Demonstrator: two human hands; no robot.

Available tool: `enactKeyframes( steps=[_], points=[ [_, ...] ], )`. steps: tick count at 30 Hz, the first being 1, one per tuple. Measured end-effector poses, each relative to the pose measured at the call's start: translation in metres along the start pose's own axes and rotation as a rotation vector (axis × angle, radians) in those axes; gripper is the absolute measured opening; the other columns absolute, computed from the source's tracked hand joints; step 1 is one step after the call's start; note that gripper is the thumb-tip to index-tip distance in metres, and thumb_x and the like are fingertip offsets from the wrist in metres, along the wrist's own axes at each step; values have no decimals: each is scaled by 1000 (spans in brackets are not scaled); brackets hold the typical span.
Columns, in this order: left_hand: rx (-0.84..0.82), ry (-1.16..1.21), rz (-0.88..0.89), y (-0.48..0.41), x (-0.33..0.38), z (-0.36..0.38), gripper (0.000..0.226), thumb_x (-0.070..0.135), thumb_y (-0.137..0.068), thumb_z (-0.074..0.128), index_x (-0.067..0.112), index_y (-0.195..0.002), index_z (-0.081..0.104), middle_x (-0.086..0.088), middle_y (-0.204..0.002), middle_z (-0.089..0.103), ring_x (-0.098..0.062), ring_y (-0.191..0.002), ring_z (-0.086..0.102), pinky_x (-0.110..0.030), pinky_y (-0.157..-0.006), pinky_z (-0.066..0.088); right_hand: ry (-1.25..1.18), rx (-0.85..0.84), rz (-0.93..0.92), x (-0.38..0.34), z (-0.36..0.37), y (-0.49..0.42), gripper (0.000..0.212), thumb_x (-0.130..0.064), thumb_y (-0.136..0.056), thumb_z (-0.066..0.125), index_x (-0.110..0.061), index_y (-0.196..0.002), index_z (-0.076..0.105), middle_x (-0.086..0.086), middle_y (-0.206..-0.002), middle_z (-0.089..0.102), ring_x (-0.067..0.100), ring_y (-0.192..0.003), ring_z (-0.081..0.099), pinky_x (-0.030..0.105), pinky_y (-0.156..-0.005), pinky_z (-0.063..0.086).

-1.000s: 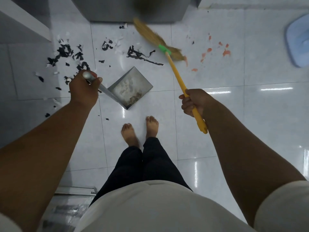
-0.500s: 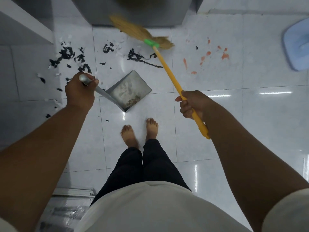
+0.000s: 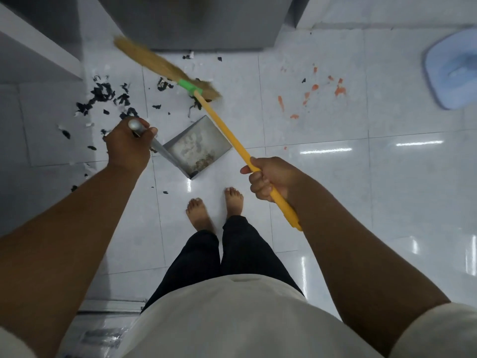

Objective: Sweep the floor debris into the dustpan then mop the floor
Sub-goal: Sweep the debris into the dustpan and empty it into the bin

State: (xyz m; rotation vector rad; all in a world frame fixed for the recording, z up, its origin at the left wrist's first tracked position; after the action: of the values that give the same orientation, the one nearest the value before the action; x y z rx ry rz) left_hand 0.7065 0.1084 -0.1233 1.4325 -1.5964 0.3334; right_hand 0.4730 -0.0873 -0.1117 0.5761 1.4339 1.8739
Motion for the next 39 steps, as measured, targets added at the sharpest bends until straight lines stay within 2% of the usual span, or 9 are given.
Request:
enactKeyframes(
  steps=[3, 6, 9, 13, 17, 24, 27, 30, 39],
  points=[
    [-46, -39, -8, -3, 16, 7, 11, 16, -87, 71, 20, -84, 62, -15, -93, 67, -23, -85, 63, -38, -79, 55, 107, 150, -98, -10, -31, 28, 34, -37, -102, 41, -7, -105, 56, -1, -58, 39, 7, -43, 31, 18, -43, 23],
    [-54, -75, 53, -1, 35, 22, 9, 18, -88, 71, 22, -85, 64, -3, -87, 67, -9, -76, 62, -26, -71, 54, 146, 303, -147, -27, -77, 47, 32, -35, -101, 41, -6, -102, 56, -1, -58, 38, 8, -42, 31, 18, -42, 24],
    [-58, -154, 119, 1, 49, 44, 8, 17, -88, 71, 19, -91, 64, 0, -88, 64, -10, -82, 58, -19, -75, 49, 97, 371, -147, -50, -126, 52, 29, -32, -101, 41, -6, -98, 55, -1, -53, 37, 8, -38, 31, 16, -38, 25],
    [-54, -201, 159, 1, 68, 80, 8, 11, -89, 70, 13, -95, 64, 0, -87, 62, -1, -72, 55, -1, -69, 41, 16, 364, -134, -91, -188, 37, 28, -30, -101, 39, -7, -92, 53, -3, -51, 35, 6, -35, 29, 14, -36, 23],
    [-22, -238, 143, 5, 80, 115, 10, 14, -89, 69, 8, -97, 66, -2, -83, 62, -17, -80, 58, -24, -76, 49, -45, 306, -82, -121, -223, 19, 30, -31, -102, 37, -7, -93, 53, -4, -50, 37, 5, -36, 29, 14, -34, 24],
    [21, -183, 48, 19, 94, 138, 10, 17, -91, 66, 9, -98, 64, -11, -88, 64, -21, -84, 58, -37, -82, 51, -68, 113, -36, -108, -219, 34, 29, -33, -102, 41, -7, -99, 54, -4, -52, 37, 5, -37, 30, 15, -31, 25],
    [27, -89, 12, 22, 94, 137, 7, 12, -91, 66, 9, -96, 61, -3, -79, 59, -19, -85, 56, -38, -87, 51, 31, 96, -48, -96, -229, 52, 32, -36, -101, 42, -7, -106, 57, -3, -55, 38, 6, -40, 31, 17, -34, 28],
    [37, -116, 17, 21, 88, 133, 10, 17, -90, 67, 9, -96, 64, -10, -87, 60, -21, -85, 56, -43, -89, 51, 84, 150, -66, -99, -246, 58, 32, -36, -101, 42, -7, -103, 57, -3, -54, 38, 7, -40, 30, 17, -35, 27],
    [72, -103, -18, 28, 64, 138, 10, 23, -87, 69, 16, -94, 66, -7, -88, 65, -18, -84, 61, -41, -87, 55, -55, 276, -21, -125, -286, 30, 31, -33, -102, 38, -8, -98, 54, -5, -54, 34, 5, -38, 28, 14, -32, 23]
  ],
)
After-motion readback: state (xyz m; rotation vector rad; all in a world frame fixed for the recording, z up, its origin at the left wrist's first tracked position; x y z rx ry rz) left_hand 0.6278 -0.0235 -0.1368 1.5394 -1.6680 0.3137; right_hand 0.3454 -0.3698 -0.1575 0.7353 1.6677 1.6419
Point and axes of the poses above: each hand's wrist, its own y-axis away from the middle knuckle, its own z-axis out of the palm, x = y × z, the point moved 2 cm from there along -y, towards the middle knuckle
